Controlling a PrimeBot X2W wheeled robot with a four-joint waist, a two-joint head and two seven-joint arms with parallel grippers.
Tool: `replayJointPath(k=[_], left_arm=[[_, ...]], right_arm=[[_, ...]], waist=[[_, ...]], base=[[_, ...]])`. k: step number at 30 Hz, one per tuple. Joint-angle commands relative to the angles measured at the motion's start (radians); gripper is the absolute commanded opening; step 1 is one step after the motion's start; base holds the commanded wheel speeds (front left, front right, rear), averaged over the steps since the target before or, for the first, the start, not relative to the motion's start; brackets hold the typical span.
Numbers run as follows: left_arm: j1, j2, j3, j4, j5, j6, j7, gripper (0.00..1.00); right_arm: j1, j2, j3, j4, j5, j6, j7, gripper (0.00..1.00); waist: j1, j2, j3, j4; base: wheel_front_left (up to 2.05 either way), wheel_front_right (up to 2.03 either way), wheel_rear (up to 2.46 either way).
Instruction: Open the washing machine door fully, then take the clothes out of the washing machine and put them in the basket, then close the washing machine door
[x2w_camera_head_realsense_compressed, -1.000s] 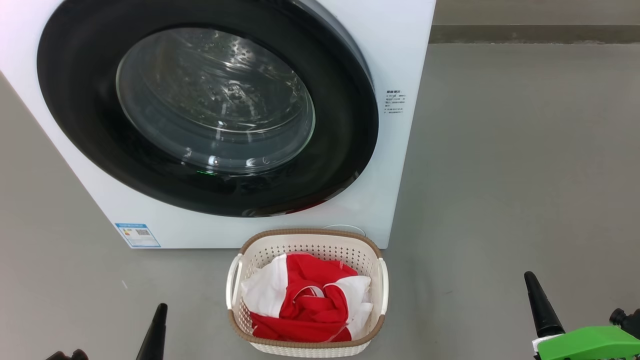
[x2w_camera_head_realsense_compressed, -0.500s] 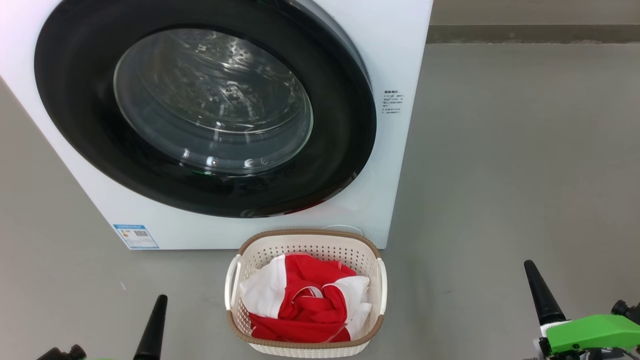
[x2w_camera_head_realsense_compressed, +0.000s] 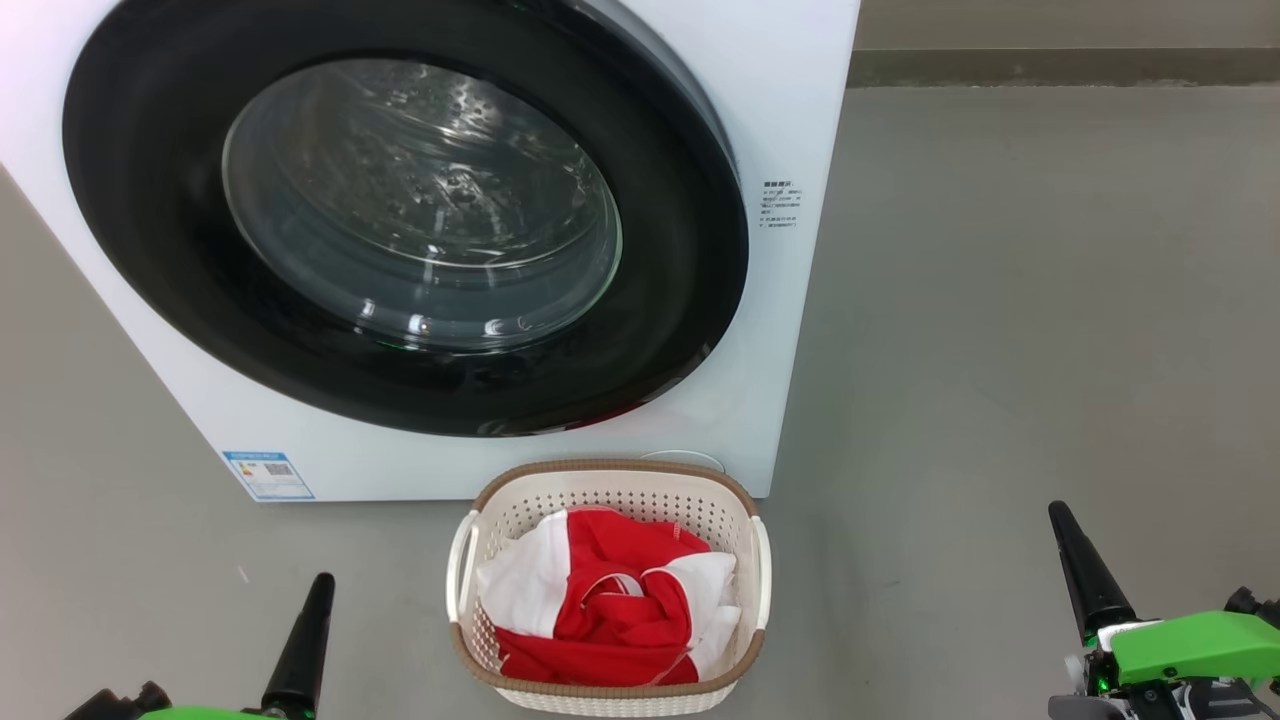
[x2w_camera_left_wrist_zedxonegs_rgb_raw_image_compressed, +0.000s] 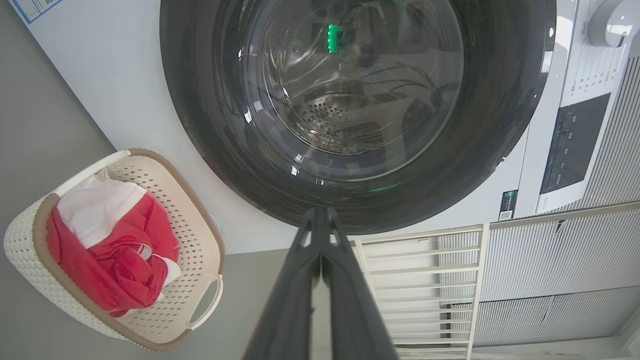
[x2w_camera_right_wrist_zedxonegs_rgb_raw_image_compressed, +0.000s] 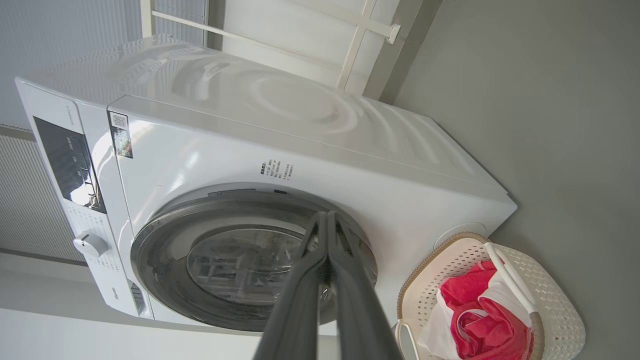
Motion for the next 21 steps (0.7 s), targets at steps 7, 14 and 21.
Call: replayJointPath(k=[7, 14, 21], left_arm=[[-0.054, 0.002, 0.046, -0.033, -0.089, -0.006, 0.027, 0.00], [-0.063, -0.004, 0.057, -0.036, -0.156, -0.007, 0.047, 0.00], [-0.067, -0.008, 0.062, -0.038, -0.192, -0.007, 0.058, 0.00]], right_arm=[[-0.069, -0.020, 0.012, -0.025, 0.085, -0.001, 0.028, 0.00], [-0.085, -0.021, 0.008, -0.025, 0.151, -0.001, 0.049, 0.00], [-0.094, -0.021, 0.006, -0.025, 0.187, -0.001, 0.061, 0.00]], waist=[[0.0000, -0.0001, 0.000, -0.003], [0.0000, -0.0001, -0.001, -0.005], [0.0000, -0.0001, -0.001, -0.007]], base=[[0.00, 0.00, 0.00], [0.00, 0.00, 0.00], [0.00, 0.00, 0.00]])
